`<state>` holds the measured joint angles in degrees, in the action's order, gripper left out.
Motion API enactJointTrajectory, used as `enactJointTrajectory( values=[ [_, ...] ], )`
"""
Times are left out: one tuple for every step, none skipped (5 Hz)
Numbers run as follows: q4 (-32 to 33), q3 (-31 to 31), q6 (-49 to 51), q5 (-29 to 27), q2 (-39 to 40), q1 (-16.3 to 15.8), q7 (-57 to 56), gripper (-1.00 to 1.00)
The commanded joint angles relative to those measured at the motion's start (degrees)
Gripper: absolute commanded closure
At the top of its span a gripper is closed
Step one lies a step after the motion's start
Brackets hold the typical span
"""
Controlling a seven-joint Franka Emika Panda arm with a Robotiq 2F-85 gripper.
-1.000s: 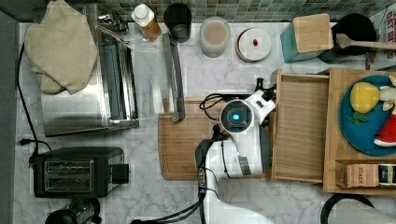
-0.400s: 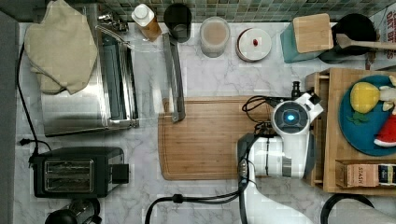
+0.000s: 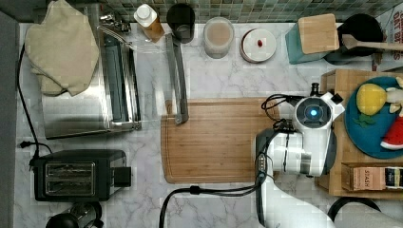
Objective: Close the drawer.
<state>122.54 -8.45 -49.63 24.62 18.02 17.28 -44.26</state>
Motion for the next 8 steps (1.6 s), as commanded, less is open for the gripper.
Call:
enactJointTrajectory(
  values=[
    [-16.7, -8.6, 7.9, 3.6, 2.2, 5.6, -5.1, 1.0],
    [-16.7, -8.8, 7.8, 3.5, 2.2, 5.4, -5.2, 1.0],
    [-16.7, -9.0, 7.8, 3.4, 2.3, 5.2, -5.2, 1.0],
    [-16.7, -9.0, 7.8, 3.4, 2.3, 5.2, -5.2, 1.0],
    [-16.6, -9.1, 7.8, 3.4, 2.3, 5.1, -5.3, 1.0],
    [-16.6, -9.1, 7.8, 3.4, 2.3, 5.1, -5.2, 1.0],
    [-16.6, -9.1, 7.8, 3.3, 2.3, 5.1, -5.3, 1.0],
    [-16.6, -9.2, 7.8, 3.3, 2.3, 5.1, -5.3, 1.0]
  ],
)
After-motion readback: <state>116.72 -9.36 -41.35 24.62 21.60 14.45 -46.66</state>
